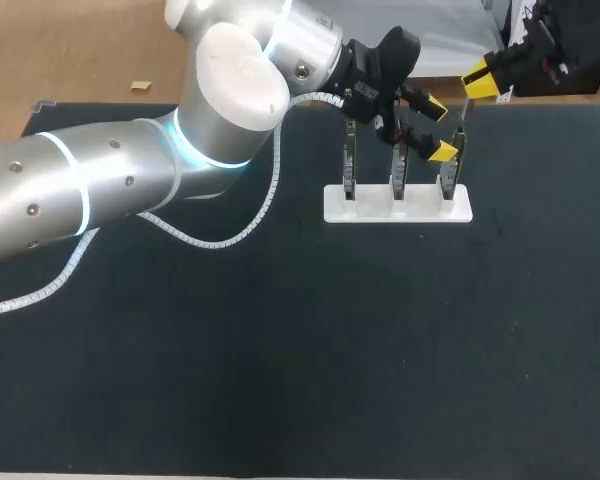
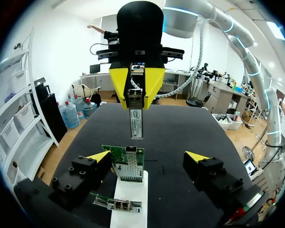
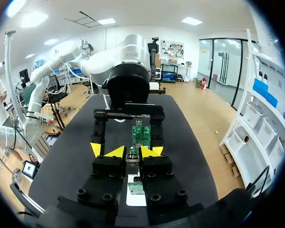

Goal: Pick up the optical module with the left hand, and insert it into the network port with the right hand.

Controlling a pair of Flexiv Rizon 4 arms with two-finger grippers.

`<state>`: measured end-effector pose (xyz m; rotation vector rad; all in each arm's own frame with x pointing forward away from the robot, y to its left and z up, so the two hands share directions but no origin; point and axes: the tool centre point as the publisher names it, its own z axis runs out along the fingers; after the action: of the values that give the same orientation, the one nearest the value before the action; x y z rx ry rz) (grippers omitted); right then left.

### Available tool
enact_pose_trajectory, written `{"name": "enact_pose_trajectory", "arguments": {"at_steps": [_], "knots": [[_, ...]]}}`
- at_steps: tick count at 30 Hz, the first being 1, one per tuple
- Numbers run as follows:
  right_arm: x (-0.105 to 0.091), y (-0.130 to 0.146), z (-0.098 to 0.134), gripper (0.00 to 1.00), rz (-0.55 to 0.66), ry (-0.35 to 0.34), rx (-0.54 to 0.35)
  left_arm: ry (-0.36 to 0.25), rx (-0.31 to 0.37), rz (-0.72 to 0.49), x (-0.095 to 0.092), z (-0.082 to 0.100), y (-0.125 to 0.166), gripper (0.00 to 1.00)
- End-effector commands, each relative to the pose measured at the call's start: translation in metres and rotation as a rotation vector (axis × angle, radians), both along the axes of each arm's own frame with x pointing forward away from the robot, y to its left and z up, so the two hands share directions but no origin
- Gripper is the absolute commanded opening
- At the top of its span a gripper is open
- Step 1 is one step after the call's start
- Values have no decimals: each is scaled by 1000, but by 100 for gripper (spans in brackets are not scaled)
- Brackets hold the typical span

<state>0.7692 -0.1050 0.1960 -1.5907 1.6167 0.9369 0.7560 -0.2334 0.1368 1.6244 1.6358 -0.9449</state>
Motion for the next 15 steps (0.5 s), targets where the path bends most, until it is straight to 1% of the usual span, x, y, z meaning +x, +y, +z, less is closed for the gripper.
{"name": "enact_pose_trajectory", "arguments": {"at_steps": [1,8,15], "knots": [[-2,1,0,0,-6,-4,-3,5,7,-5,3,1,-2,100],[0,1,-2,0,-6,-9,-18,5,7,-5,3,1,-2,100],[1,0,-6,0,-9,-13,-15,5,7,-5,3,1,-2,100]]}}
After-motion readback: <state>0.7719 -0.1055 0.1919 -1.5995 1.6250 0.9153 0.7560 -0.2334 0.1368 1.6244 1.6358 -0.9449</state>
